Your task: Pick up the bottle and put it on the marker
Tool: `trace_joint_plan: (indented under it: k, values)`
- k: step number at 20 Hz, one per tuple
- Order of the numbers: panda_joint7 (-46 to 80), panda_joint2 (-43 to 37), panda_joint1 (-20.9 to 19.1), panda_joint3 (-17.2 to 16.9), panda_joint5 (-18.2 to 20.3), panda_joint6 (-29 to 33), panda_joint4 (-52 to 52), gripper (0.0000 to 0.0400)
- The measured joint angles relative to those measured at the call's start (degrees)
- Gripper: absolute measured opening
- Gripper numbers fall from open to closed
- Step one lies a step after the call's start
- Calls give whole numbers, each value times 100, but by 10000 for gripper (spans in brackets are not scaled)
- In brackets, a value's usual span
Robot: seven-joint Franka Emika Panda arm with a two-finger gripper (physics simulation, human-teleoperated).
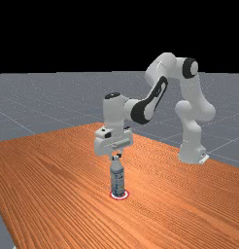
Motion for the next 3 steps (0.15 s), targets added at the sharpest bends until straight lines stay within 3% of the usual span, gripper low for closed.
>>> trace_joint_plan:
  k: [3]
  values:
    - [-13, -70, -8, 6, 18, 137, -127, 157]
